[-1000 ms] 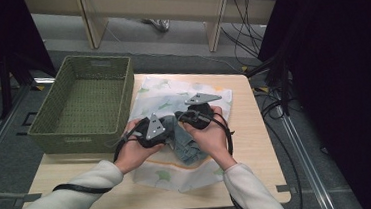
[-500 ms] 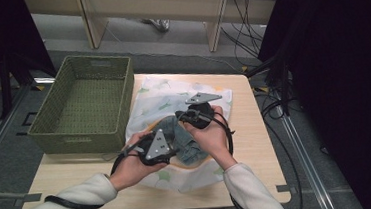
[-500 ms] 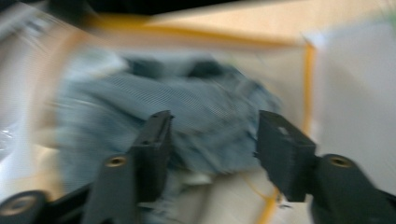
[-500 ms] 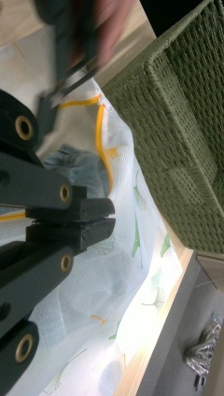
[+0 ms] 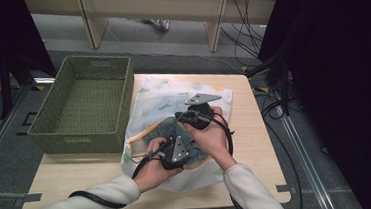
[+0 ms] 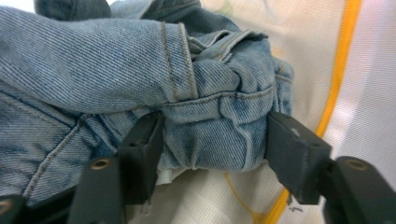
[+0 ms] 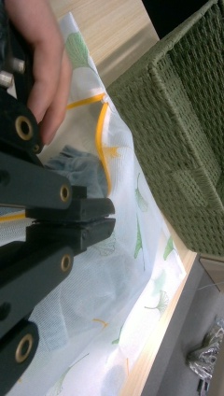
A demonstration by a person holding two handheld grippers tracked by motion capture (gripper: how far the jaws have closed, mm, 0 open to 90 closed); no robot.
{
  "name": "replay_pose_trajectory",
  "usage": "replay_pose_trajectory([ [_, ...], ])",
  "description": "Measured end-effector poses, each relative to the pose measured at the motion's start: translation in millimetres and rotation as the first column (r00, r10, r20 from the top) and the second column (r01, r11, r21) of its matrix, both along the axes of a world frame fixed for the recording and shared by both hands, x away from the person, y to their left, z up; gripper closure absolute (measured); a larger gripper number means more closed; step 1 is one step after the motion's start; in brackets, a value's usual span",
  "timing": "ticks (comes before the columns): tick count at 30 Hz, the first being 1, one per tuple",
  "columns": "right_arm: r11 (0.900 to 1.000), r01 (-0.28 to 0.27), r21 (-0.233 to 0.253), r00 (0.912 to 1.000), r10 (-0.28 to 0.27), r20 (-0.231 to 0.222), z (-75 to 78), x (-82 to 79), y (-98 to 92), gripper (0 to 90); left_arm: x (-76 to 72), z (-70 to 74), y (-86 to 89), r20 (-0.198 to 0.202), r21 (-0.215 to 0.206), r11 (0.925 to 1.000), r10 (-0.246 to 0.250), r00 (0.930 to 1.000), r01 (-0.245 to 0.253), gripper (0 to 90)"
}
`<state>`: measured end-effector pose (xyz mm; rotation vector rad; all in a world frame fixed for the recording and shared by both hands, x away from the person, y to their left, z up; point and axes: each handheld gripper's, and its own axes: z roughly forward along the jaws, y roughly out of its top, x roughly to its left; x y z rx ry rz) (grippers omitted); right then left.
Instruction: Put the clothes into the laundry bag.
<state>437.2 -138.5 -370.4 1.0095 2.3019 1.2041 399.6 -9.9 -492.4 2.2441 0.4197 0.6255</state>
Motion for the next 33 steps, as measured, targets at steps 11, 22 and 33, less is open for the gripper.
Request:
replay_pose_trajectory([
  [11,1.0,0.004,-0.006,1.0,-0.004,0.0,-0.6,0.3,-0.6,90.0,8.1,-11.4,-4.8,-0.019,0.011,0.9999,-0.006,0.9998,0.006,69.0],
  [22,1.0,0.02,0.017,0.9993,-0.02,0.032,6.1,-1.3,-2.1,90.0,19.3,8.1,-3.7,0.046,-0.091,0.9952,0.041,0.9981,-0.037,81.7],
  [33,0.999,0.033,0.038,0.9987,-0.034,0.037,9.0,-1.8,-3.2,90.0,47.0,9.3,-2.4,0.096,-0.113,0.988,0.116,0.9886,-0.105,80.0],
])
